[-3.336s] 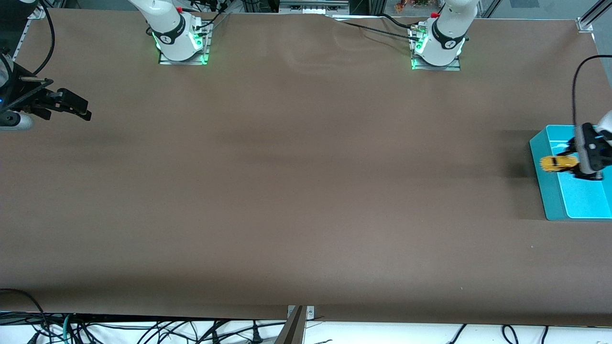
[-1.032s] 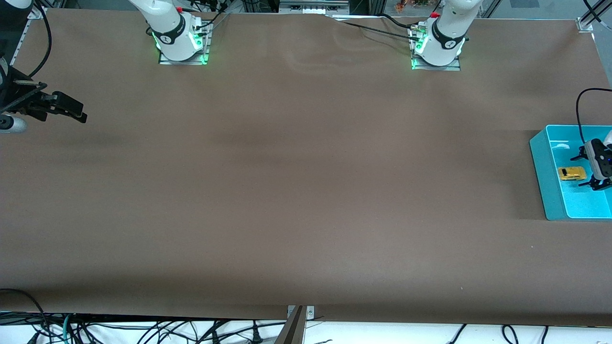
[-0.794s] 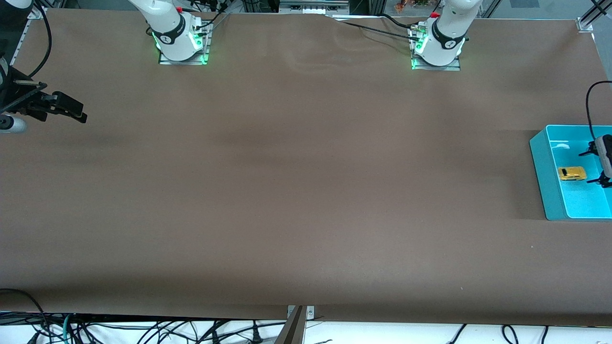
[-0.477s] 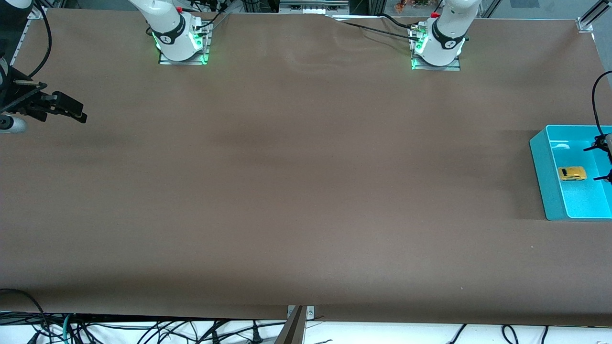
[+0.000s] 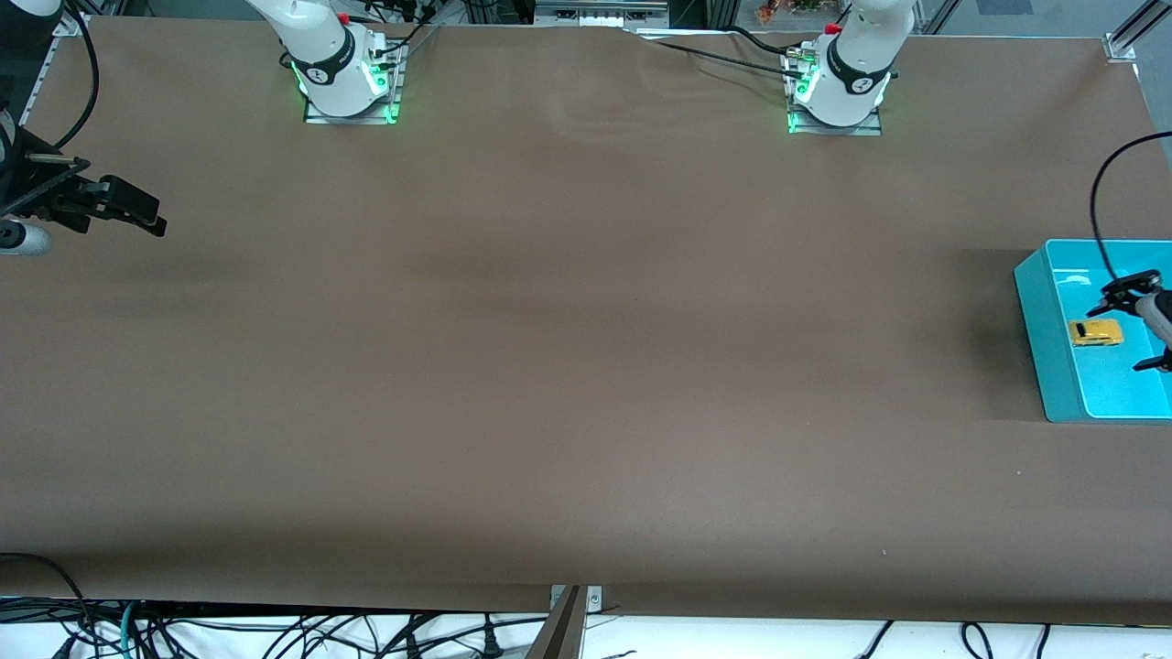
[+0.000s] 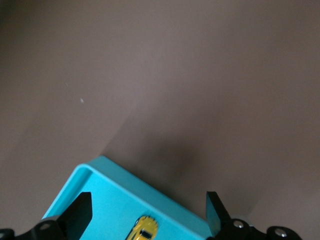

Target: Wind and store yellow beetle car

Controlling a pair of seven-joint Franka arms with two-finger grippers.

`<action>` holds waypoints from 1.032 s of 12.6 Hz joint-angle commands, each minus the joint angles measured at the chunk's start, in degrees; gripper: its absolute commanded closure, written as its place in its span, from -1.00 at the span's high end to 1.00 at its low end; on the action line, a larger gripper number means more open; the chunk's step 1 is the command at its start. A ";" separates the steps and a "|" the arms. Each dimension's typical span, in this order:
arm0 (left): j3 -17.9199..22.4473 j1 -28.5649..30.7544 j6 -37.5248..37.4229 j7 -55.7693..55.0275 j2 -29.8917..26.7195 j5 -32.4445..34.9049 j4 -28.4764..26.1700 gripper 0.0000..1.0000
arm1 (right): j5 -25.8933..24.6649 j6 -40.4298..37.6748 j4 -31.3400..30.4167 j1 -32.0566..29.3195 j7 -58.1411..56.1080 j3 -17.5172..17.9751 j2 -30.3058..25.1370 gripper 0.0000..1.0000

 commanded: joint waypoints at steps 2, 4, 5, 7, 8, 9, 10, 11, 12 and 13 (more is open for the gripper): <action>0.97 -8.48 -8.73 -24.22 -4.04 -1.64 5.58 1.00 | 0.34 0.22 0.51 -0.42 0.42 0.37 0.10 1.00; 1.06 -11.56 -10.85 -37.15 -6.05 -1.73 6.22 1.00 | 0.43 0.48 0.60 -0.33 0.42 0.37 0.01 1.00; 1.23 -12.97 -12.34 -42.86 -6.67 -1.73 6.39 1.00 | 0.34 1.01 0.52 -0.33 0.42 0.37 0.01 1.00; 1.32 -13.86 -14.37 -52.46 -7.99 -3.21 6.39 1.00 | 0.69 1.10 0.52 -0.33 0.51 0.37 0.01 1.00; 1.32 -14.03 -15.34 -56.50 -8.78 -3.92 6.31 1.00 | 0.69 1.01 0.51 -0.33 0.51 0.37 0.01 1.00; 1.58 -15.17 -16.91 -60.81 -9.83 -4.27 6.22 1.00 | 0.61 1.01 0.51 -0.33 0.51 0.37 0.01 1.00; 2.89 -17.18 -18.58 -64.50 -10.63 -4.36 6.13 1.00 | 0.43 1.10 0.51 -0.33 0.42 0.37 0.10 1.00; 4.99 -20.24 -19.99 -66.72 -11.16 -4.36 6.04 1.00 | 0.17 1.10 0.60 -0.24 0.42 0.37 0.10 1.00; 7.89 -23.49 -20.44 -66.65 -11.42 -4.36 5.87 1.00 | 0.34 1.10 0.52 -0.24 0.42 0.37 0.10 1.00; 11.22 -26.57 -20.53 -66.30 -11.34 -5.32 5.52 1.00 | 0.52 1.10 0.51 -0.42 0.42 0.37 0.28 1.00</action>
